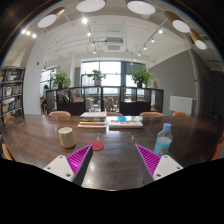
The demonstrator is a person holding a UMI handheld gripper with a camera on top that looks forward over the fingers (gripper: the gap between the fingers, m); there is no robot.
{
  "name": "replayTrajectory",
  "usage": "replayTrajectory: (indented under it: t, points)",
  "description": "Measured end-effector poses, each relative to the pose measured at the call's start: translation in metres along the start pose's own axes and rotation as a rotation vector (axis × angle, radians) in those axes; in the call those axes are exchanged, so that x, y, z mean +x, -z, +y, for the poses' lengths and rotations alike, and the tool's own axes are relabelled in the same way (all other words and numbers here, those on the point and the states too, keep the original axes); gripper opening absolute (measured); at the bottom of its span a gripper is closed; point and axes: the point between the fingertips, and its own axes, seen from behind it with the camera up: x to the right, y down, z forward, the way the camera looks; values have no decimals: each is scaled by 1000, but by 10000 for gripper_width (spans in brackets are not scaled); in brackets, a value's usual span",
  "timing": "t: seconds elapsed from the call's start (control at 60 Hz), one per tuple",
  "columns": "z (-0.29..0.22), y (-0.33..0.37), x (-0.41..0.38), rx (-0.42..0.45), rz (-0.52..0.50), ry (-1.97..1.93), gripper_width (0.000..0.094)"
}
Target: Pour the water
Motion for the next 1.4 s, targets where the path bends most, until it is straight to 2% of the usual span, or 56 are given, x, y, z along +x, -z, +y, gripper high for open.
replayTrajectory:
  t: [0.117,0.133,0.15,0.267,0.467,0.783,0.833,0.95,1.033,1.15,1.233,1.4]
  points:
    - [12,-2,46,13,78,12,855]
    - [-2,-4,40,11,90,12,861]
    - [16,-3,60,12,101,12,857]
    - [33,-13,123,18,162,0,846]
    - [42,-58,202,19,186,-14,840]
    - [48,-128,226,13,181,-6,822]
    - [47,-135,226,23,184,-1,769]
    - [41,-141,223,61,183,-9,460]
    - [41,-145,221,61,183,-13,430]
    - [38,-144,222,68,153,-21,314]
    - [37,-146,226,73,169,-28,262]
    - [38,-150,220,64,176,16,260]
